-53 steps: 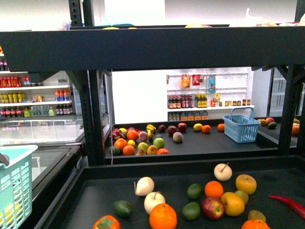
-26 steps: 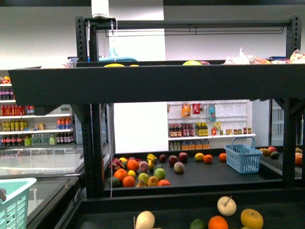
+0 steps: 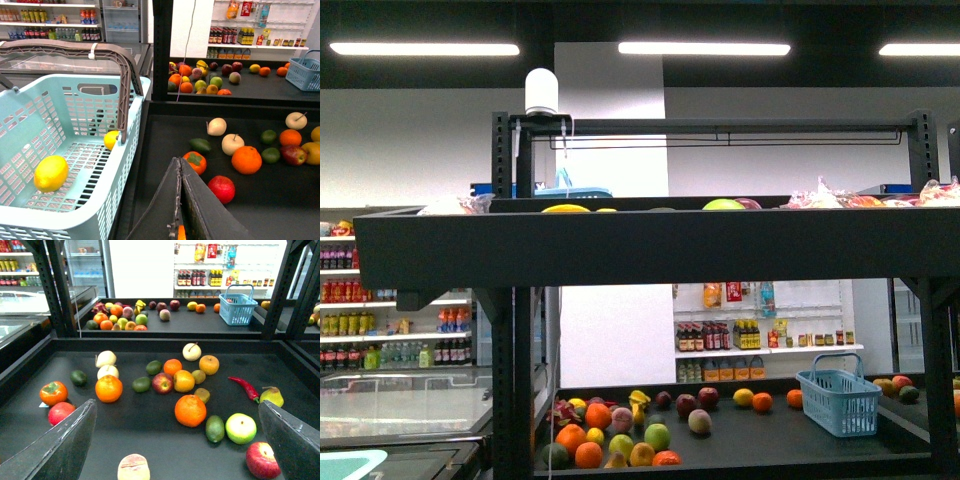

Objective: Pick lemon from shelf

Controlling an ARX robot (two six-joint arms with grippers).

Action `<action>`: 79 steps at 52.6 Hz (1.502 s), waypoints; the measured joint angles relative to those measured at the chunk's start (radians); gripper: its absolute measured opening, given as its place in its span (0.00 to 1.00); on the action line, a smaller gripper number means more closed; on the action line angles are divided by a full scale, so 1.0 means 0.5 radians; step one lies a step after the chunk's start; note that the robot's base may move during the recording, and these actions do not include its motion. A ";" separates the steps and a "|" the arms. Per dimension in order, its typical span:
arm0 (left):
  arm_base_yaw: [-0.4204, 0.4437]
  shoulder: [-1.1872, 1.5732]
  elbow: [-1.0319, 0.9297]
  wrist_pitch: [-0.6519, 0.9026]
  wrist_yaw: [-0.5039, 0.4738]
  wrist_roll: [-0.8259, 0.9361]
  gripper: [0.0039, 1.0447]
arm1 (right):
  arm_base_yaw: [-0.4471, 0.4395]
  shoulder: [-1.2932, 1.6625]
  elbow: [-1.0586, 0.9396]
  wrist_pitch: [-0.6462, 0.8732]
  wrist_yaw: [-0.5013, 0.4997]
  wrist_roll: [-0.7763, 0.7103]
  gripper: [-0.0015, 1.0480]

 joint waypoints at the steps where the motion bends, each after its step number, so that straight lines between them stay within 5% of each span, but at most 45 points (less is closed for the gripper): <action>1: 0.000 -0.011 -0.012 0.002 0.000 0.001 0.02 | 0.000 0.000 0.000 0.000 0.000 0.000 0.93; 51: 0.000 -0.529 -0.307 -0.197 -0.001 0.005 0.02 | 0.000 0.000 0.000 0.000 0.000 0.000 0.93; 79: 0.000 -0.529 -0.307 -0.197 -0.001 0.005 0.93 | 0.000 0.000 0.000 0.000 0.000 0.000 0.93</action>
